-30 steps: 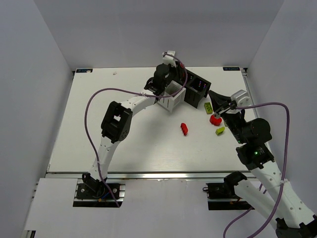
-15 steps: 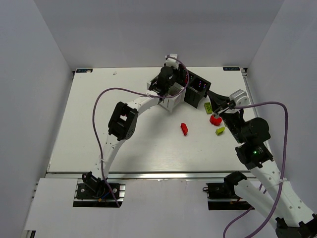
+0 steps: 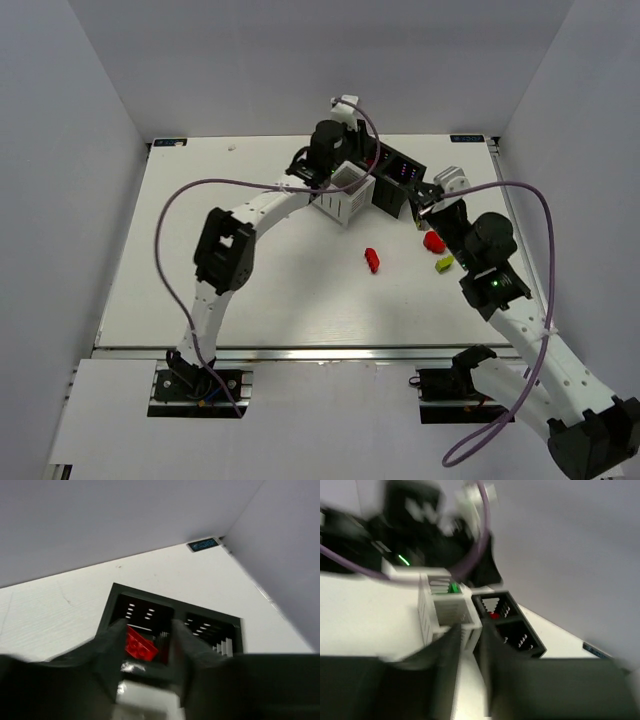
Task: Sort the legos into containers by color
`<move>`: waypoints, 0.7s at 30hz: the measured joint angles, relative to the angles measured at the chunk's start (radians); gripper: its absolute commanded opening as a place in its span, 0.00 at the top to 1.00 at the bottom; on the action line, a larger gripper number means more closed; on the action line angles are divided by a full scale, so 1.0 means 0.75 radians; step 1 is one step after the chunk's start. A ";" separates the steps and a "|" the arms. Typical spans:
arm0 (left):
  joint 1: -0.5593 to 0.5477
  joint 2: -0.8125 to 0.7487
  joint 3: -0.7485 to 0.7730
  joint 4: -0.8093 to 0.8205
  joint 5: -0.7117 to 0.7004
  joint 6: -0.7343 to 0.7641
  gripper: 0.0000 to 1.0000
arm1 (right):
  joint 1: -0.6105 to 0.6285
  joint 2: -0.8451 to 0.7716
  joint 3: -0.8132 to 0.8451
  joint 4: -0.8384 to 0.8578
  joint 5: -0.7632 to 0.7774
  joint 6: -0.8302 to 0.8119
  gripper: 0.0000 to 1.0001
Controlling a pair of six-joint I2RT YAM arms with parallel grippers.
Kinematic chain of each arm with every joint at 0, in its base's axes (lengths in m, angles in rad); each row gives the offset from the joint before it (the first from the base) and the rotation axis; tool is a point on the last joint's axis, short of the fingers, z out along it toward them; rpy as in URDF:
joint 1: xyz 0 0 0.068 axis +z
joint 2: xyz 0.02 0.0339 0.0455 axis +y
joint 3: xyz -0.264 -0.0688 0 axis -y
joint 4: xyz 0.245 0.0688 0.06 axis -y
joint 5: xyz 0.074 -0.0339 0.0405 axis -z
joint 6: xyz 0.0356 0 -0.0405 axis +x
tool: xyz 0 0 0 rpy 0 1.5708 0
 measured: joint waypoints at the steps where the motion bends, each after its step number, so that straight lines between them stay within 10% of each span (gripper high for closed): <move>1: -0.002 -0.096 -0.083 -0.020 0.010 0.015 0.69 | -0.015 0.024 0.000 -0.009 -0.009 -0.005 0.40; 3: -0.003 -0.328 -0.275 -0.056 0.023 0.037 0.72 | -0.053 0.074 0.006 -0.036 -0.038 -0.004 0.11; 10: -0.002 -1.221 -0.992 0.071 0.063 -0.008 0.20 | -0.250 0.362 0.184 -0.256 -0.248 0.006 0.11; 21: 0.011 -1.470 -1.399 -0.111 0.148 -0.014 0.10 | -0.468 0.681 0.375 -0.612 -0.372 -0.148 0.29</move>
